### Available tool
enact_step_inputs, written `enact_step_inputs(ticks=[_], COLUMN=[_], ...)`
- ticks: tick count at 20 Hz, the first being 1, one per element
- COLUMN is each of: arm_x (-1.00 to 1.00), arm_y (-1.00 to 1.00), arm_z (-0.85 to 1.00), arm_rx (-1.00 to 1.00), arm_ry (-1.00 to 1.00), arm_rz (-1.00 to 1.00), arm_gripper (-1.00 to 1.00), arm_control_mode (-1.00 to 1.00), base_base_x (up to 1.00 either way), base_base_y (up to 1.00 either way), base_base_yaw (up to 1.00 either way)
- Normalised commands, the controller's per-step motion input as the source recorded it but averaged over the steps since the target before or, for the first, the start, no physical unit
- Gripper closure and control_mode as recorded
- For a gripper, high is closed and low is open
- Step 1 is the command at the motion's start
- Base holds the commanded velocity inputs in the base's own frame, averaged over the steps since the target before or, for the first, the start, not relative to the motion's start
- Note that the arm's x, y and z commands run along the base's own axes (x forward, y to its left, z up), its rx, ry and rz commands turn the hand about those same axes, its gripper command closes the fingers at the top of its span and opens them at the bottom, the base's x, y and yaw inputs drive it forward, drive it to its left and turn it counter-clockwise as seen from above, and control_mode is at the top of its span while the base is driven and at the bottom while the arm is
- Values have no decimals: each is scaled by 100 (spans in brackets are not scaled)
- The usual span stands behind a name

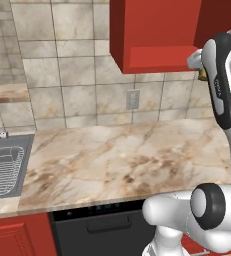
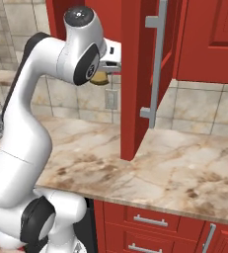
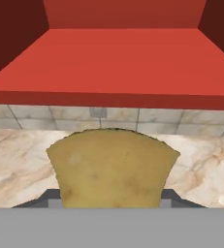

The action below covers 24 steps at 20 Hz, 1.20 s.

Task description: Pick up the sponge and sponge from the sink, and place them back in the cabinet, and close the cabinet door.

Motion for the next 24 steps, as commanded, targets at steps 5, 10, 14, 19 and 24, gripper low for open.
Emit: enact_step_inputs(ticks=[5,10,14,19,24], arm_x=[44,56,55,49,46], arm_y=[-5,-19,-19,-12,-9], arm_z=[5,0,0,0,0], arm_rx=[0,0,0,0,0], arm_ry=[0,0,0,0,0], arm_rz=[0,0,0,0,0], arm_gripper=[100,100,100,100,100], arm_control_mode=[-100,-100,-100,-100,-100], base_base_x=[0,0,0,0,0], base_base_y=[0,0,0,0,0], base_base_yaw=[0,0,0,0,0])
